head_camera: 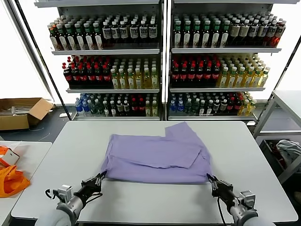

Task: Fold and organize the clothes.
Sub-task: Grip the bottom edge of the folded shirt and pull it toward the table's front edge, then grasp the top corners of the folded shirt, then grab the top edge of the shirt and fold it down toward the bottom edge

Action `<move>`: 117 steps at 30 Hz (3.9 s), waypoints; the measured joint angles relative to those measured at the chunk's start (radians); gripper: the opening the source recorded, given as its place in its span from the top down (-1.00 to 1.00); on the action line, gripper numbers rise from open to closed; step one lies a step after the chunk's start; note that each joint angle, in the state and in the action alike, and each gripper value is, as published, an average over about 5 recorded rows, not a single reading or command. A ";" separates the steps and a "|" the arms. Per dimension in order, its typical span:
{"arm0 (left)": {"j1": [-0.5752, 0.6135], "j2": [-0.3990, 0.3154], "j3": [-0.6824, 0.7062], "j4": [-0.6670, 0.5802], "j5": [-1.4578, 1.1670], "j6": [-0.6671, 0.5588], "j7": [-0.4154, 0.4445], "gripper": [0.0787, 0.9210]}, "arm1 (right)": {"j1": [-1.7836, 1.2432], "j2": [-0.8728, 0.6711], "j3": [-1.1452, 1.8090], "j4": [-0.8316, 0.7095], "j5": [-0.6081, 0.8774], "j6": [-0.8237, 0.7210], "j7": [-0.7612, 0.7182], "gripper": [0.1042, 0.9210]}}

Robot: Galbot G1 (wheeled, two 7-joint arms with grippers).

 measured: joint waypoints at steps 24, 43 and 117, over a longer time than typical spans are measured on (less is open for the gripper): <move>0.301 -0.036 -0.266 -0.165 0.042 0.071 0.054 0.11 | -0.133 -0.076 0.113 0.108 -0.038 -0.002 -0.080 -0.05; -0.087 0.200 -0.093 0.090 -0.095 0.058 0.186 -0.77 | 0.544 -0.064 -0.124 -0.348 0.004 -0.047 -0.294 -0.76; -0.658 0.234 0.346 0.475 -0.219 -0.018 0.167 0.98 | 0.976 0.075 -0.414 -0.601 0.123 -0.153 -0.253 1.00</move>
